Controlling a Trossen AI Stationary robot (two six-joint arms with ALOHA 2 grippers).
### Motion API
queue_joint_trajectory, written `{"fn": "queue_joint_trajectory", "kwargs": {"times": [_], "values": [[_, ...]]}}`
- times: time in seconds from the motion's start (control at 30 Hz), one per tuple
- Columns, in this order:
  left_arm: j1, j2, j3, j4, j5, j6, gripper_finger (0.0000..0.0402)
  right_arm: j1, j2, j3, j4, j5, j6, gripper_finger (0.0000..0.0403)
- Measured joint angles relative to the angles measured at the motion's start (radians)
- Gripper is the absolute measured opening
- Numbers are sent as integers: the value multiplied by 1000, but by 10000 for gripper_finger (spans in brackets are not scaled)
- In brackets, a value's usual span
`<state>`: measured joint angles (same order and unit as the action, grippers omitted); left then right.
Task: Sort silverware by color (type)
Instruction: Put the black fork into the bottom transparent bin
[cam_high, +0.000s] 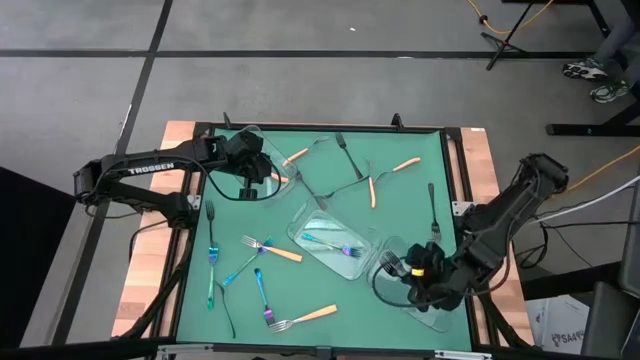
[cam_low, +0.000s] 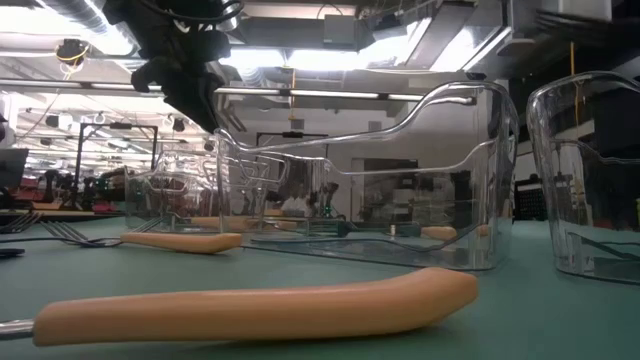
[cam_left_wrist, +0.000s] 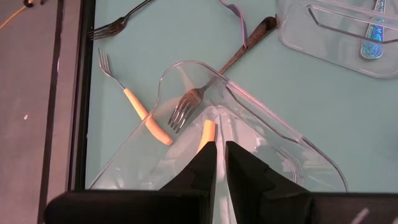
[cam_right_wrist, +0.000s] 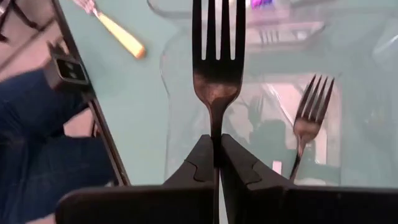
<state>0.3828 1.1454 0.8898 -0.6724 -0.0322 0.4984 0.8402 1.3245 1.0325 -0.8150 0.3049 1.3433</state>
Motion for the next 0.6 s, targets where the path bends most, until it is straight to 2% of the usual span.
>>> {"fn": "queue_joint_trajectory", "kwargs": {"times": [0.27, 0.6], "values": [[0, 0, 0, 0, 0, 0, 29, -2, 92, 0, -23, -70, -1, 0], [0, 0, 0, 0, 0, 0, 29, -3, 165, 0, -57, -81, -13, 0]]}}
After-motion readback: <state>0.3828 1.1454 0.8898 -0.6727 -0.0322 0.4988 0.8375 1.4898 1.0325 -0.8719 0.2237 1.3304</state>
